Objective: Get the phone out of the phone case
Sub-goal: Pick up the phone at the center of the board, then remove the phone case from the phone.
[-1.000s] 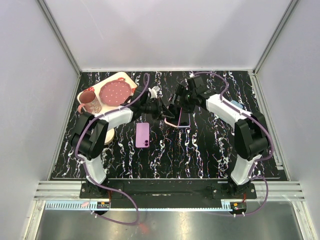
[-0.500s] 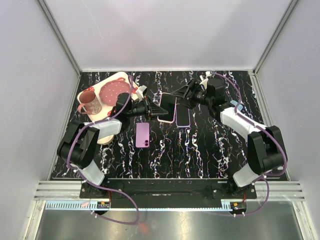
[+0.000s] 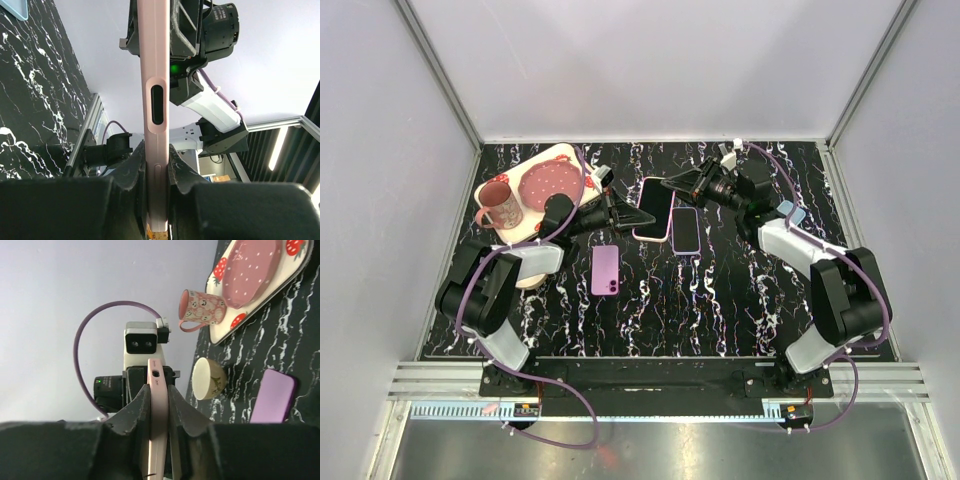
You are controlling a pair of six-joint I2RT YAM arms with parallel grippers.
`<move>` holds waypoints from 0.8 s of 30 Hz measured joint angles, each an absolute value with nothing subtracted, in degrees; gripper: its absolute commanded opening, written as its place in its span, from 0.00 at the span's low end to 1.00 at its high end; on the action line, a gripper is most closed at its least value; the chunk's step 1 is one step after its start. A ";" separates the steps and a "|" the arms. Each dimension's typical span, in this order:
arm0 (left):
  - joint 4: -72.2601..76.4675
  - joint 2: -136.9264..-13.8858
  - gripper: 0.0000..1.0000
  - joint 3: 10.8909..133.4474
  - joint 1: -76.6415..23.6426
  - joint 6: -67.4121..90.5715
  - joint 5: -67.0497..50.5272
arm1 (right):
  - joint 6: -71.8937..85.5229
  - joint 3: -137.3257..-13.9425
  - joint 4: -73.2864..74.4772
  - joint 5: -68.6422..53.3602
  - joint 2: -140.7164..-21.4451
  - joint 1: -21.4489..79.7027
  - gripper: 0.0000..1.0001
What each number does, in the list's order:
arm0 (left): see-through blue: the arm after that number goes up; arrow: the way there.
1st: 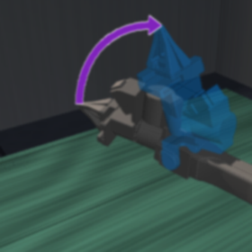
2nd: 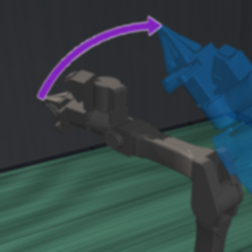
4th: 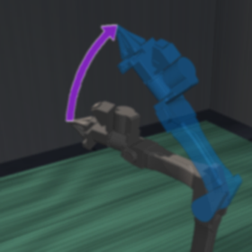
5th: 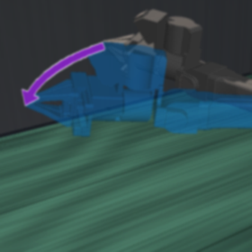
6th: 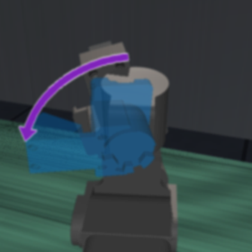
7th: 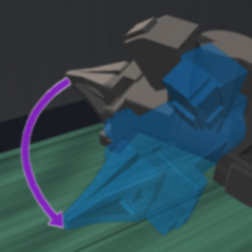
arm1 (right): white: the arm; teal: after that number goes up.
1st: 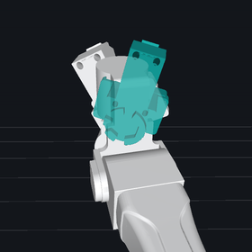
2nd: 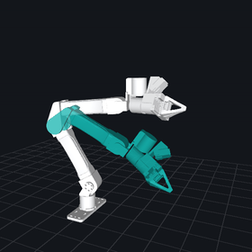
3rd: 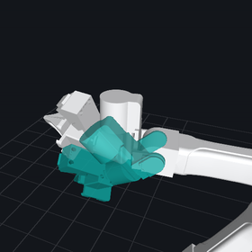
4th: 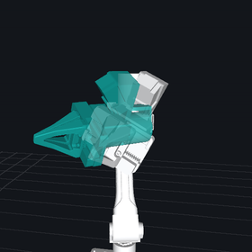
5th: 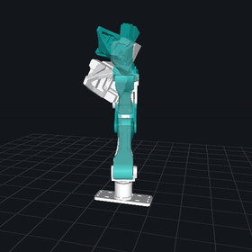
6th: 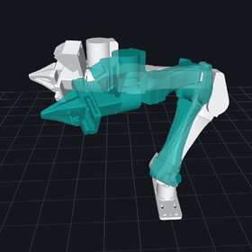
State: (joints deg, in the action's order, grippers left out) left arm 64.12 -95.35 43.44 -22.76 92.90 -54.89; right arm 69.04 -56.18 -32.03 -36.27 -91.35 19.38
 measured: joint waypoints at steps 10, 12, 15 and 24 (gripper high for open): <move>67.85 -95.35 0.00 43.44 -22.76 94.45 -54.96 | 82.96 -52.64 -49.63 -37.19 -94.59 19.31 0.02; 68.31 -95.35 0.00 43.44 -22.74 94.54 -54.89 | 87.44 -51.70 -55.53 -37.15 -96.44 19.33 0.01; 68.73 -95.35 0.00 43.44 -22.65 94.70 -54.57 | 94.39 -51.29 -63.18 -37.15 -99.92 19.40 0.00; 68.79 -95.31 0.00 44.01 -22.26 95.15 -54.22 | 104.97 -51.77 -69.30 -35.33 -103.28 20.45 0.00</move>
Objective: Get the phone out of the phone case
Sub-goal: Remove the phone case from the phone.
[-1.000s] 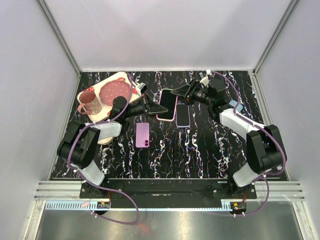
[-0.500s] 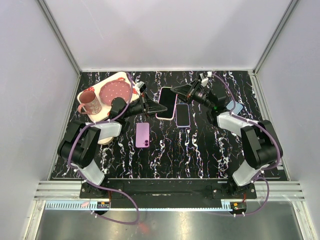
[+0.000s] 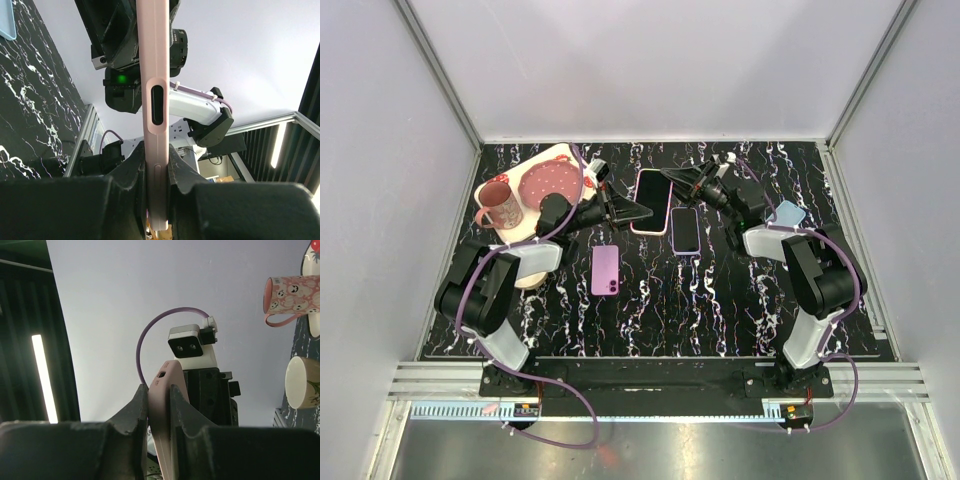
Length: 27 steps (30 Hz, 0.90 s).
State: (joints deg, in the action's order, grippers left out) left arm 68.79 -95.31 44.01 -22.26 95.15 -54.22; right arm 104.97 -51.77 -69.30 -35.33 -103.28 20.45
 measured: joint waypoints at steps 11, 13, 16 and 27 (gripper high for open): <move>69.23 -93.54 0.00 47.48 -21.41 93.86 -53.76 | 106.06 -57.52 -69.91 -32.16 -103.28 22.00 0.00; 69.43 -93.14 0.00 48.40 -21.28 93.34 -53.71 | 106.06 -59.07 -69.95 -31.94 -103.28 22.20 0.00; 69.76 -92.75 0.00 50.04 -21.12 92.73 -53.84 | 106.17 -61.30 -70.54 -31.77 -103.28 22.39 0.00; 68.97 -92.29 0.00 56.99 -20.82 89.36 -55.75 | 106.39 -67.26 -73.06 -30.44 -103.24 22.68 0.00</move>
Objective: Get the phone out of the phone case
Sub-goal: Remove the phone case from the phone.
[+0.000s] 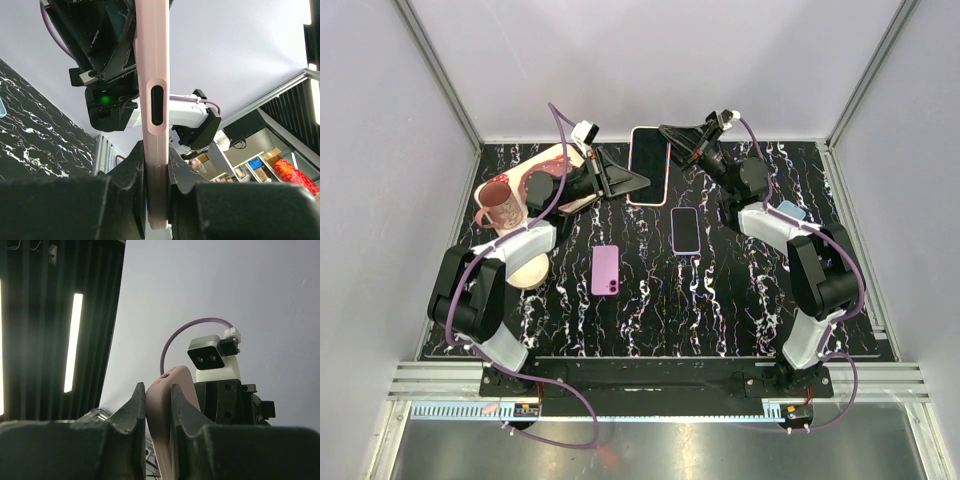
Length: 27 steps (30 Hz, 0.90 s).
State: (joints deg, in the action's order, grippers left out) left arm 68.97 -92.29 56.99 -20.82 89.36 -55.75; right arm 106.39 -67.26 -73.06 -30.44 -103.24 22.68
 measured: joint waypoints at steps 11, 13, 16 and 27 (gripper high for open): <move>68.77 -92.29 0.00 60.90 -20.51 88.68 -57.34 | 106.43 -69.87 -74.72 -28.18 -103.18 23.38 0.00; 68.75 -92.25 0.00 61.06 -20.49 88.51 -57.43 | 106.50 -69.87 -75.09 -27.70 -103.18 23.55 0.00; 68.64 -92.05 0.00 61.06 -20.45 88.38 -57.39 | 106.59 -69.87 -75.20 -27.20 -103.18 23.70 0.00; 66.92 -87.26 0.00 53.87 -20.40 88.29 -55.40 | 107.28 -66.39 -76.53 -28.36 -103.22 24.62 0.00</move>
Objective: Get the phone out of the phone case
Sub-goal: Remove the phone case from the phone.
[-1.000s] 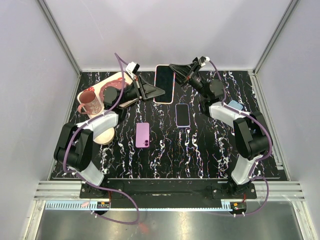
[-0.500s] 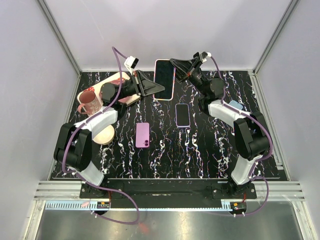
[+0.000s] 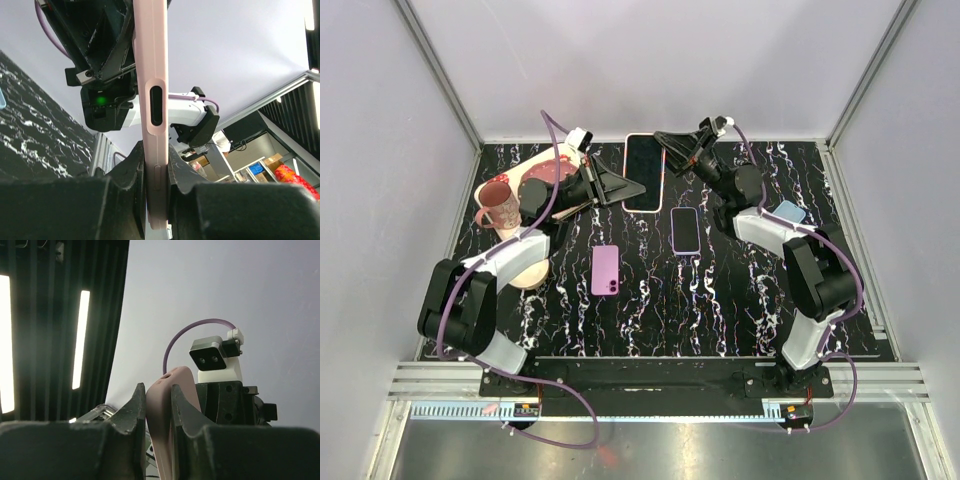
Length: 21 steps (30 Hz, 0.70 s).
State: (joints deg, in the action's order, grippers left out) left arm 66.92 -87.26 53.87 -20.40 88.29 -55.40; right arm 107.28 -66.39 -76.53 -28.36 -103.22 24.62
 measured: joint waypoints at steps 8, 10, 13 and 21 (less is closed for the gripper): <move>64.14 -84.93 0.00 47.83 -20.58 88.23 -55.07 | 108.73 -61.01 -77.28 -32.27 -103.79 24.01 0.00; 63.26 -84.25 0.00 47.35 -20.75 88.01 -55.16 | 107.98 -60.49 -76.97 -33.43 -103.31 23.79 0.00; 62.81 -83.59 0.00 47.20 -20.97 87.61 -55.46 | 104.71 -60.20 -73.32 -34.59 -100.75 23.51 0.00; 64.18 -81.65 0.00 47.20 -21.54 86.94 -55.68 | 93.84 -62.67 -59.59 -37.76 -93.56 23.24 0.29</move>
State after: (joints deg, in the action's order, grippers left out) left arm 64.18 -81.65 47.20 -21.54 86.94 -55.68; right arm 93.84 -62.67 -59.59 -37.76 -93.56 23.24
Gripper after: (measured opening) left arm 0.160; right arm 0.215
